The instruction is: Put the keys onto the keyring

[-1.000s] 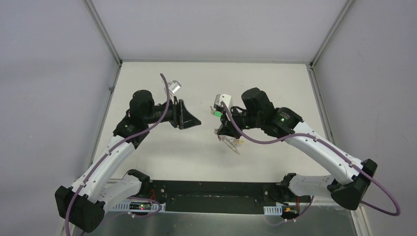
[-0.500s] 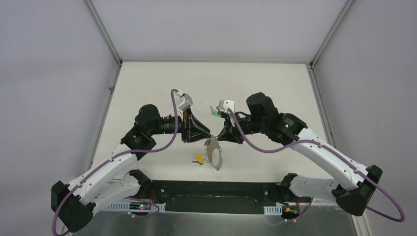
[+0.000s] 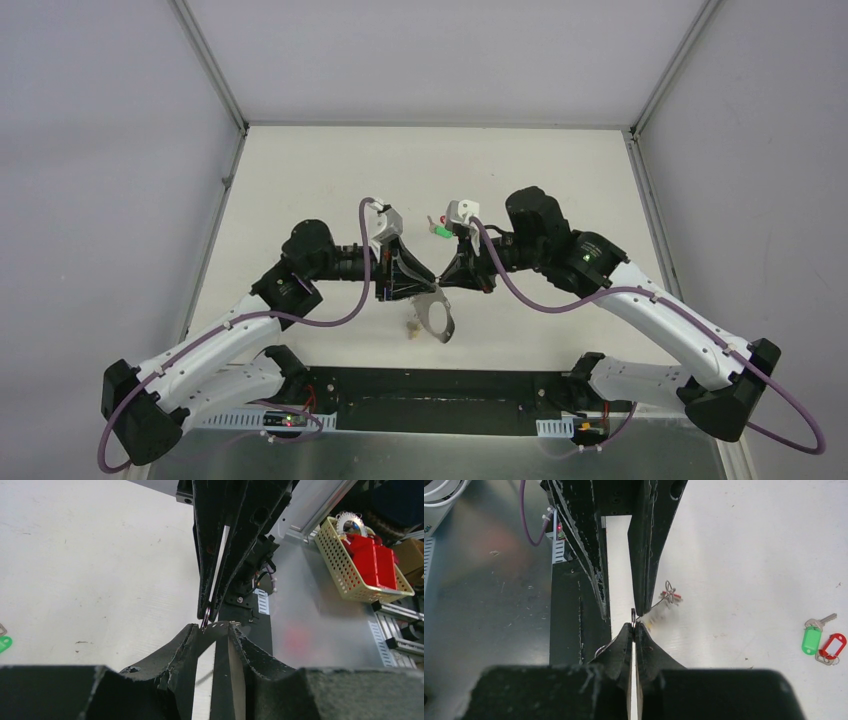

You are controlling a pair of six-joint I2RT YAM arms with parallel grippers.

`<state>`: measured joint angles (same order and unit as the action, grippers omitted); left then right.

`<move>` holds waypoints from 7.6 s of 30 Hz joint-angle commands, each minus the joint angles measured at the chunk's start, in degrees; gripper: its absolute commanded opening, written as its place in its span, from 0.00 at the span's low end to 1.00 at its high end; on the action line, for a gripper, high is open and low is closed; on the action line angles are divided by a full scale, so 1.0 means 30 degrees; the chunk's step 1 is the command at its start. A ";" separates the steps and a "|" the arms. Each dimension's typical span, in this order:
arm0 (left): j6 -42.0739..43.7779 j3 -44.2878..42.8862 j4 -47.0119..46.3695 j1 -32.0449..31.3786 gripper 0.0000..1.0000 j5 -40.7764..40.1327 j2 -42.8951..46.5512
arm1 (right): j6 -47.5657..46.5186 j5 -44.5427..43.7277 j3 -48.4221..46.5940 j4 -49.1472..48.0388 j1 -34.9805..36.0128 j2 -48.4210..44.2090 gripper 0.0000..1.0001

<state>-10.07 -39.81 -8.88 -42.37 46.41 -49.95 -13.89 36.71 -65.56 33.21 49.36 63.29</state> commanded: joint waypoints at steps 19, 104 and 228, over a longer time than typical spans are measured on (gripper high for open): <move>0.2861 -0.0436 0.1515 -0.1199 0.00 -0.2989 0.0469 | 0.0648 0.1622 -0.0468 -0.1436 -0.0033 0.0074 0.00; 0.2742 -0.1340 0.2404 -0.1195 0.43 -0.1911 0.2075 | -0.0434 0.2560 -0.2105 0.1781 -0.1279 -0.0434 0.00; 0.5235 -0.8640 1.3084 -0.2136 0.00 -0.4685 -0.0327 | 0.7959 0.1914 0.7235 -1.5624 -0.1275 -0.4903 0.69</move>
<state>1.54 -57.19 15.77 -48.40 31.59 -48.42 11.46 44.25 -40.51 -15.73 45.52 48.40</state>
